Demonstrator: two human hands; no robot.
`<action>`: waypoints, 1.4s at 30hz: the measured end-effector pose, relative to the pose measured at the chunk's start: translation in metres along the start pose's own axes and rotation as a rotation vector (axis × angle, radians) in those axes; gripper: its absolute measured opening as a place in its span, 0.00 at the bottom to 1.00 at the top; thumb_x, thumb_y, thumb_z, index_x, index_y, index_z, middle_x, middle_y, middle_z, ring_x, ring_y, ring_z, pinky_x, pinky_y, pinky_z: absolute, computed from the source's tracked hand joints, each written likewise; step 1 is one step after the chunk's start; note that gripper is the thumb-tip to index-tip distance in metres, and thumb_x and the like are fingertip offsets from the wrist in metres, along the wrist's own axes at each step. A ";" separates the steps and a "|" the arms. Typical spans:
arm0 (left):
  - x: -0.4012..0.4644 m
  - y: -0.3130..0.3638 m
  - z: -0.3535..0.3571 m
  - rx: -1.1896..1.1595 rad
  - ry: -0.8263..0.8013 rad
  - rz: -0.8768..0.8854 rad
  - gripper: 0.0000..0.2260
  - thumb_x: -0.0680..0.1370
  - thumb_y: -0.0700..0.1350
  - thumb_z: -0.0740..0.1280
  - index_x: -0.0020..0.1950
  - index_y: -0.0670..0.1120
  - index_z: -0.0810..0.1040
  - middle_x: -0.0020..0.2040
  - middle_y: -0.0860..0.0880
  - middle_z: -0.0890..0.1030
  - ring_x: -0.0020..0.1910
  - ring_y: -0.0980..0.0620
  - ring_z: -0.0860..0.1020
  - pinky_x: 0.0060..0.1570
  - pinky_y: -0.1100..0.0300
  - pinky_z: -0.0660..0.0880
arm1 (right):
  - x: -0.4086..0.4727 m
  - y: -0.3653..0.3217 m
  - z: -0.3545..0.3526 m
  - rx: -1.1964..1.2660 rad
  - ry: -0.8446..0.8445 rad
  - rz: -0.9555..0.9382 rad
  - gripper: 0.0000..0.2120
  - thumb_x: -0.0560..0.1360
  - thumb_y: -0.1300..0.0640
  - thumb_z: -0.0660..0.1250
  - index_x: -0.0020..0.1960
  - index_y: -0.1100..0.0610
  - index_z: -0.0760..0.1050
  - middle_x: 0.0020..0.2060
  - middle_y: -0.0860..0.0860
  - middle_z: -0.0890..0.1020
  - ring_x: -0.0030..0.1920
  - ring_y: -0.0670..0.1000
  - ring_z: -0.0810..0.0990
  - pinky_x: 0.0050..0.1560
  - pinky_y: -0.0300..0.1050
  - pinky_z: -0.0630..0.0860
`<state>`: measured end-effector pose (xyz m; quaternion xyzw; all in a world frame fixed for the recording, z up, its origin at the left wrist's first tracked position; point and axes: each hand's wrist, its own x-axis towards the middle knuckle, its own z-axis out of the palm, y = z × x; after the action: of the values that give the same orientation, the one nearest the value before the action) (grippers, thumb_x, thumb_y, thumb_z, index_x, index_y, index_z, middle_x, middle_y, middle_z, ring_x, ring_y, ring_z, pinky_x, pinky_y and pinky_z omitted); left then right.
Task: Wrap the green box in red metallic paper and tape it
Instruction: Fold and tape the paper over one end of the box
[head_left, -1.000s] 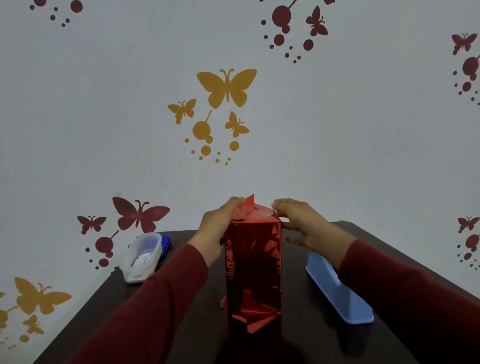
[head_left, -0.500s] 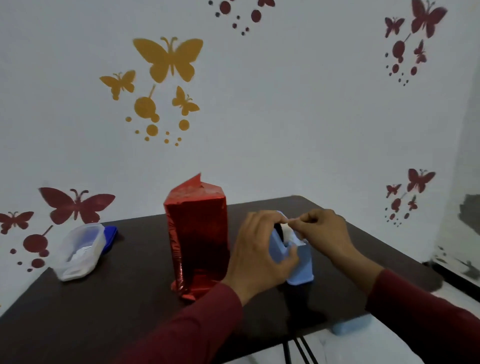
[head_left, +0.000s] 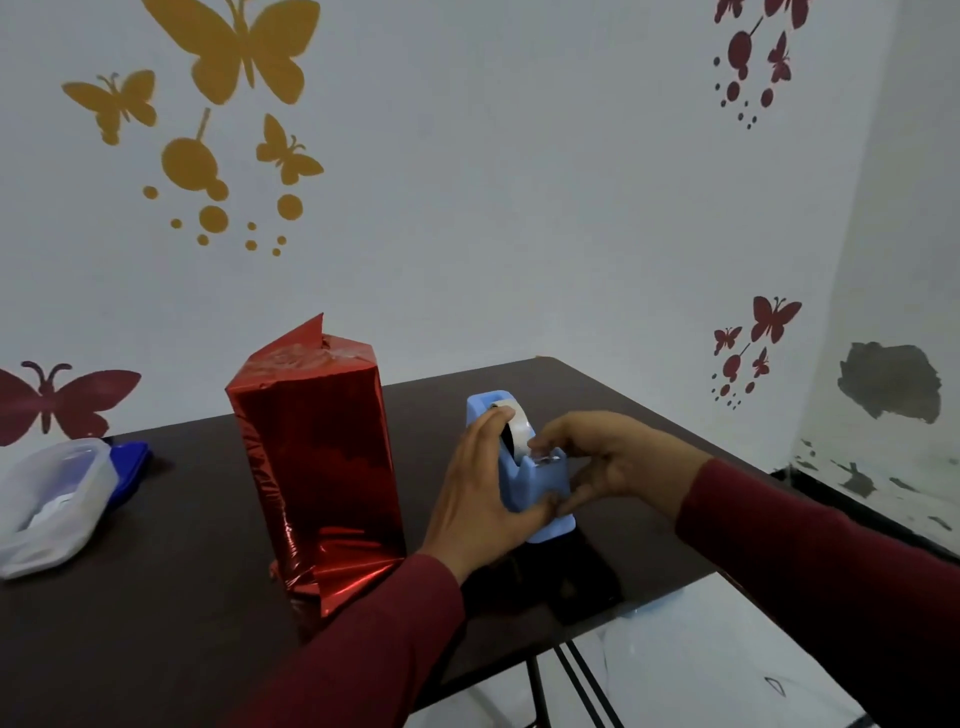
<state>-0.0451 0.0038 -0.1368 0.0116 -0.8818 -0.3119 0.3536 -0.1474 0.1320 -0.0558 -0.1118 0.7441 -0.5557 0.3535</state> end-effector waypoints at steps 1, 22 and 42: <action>0.000 0.000 0.000 -0.009 0.006 -0.003 0.45 0.69 0.62 0.77 0.79 0.51 0.59 0.74 0.59 0.64 0.69 0.64 0.66 0.65 0.69 0.66 | 0.002 -0.001 0.000 0.038 -0.009 -0.006 0.10 0.76 0.62 0.71 0.57 0.63 0.81 0.59 0.57 0.80 0.61 0.64 0.79 0.43 0.68 0.84; -0.004 -0.011 0.001 -0.034 -0.037 0.098 0.39 0.70 0.54 0.68 0.79 0.56 0.56 0.78 0.61 0.59 0.74 0.71 0.57 0.68 0.75 0.58 | -0.020 0.070 0.001 0.027 0.124 -0.582 0.17 0.80 0.57 0.72 0.32 0.57 0.83 0.40 0.48 0.86 0.44 0.54 0.87 0.50 0.54 0.86; -0.010 0.012 0.015 0.278 0.190 0.364 0.16 0.78 0.58 0.68 0.60 0.51 0.84 0.63 0.54 0.71 0.62 0.56 0.62 0.58 0.52 0.71 | -0.015 0.108 -0.023 0.245 0.163 -0.678 0.27 0.84 0.45 0.58 0.45 0.64 0.85 0.61 0.44 0.85 0.61 0.45 0.83 0.56 0.52 0.77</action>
<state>-0.0447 0.0243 -0.1443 -0.0697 -0.8667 -0.1163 0.4801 -0.1270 0.1956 -0.1444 -0.2642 0.6186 -0.7332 0.0998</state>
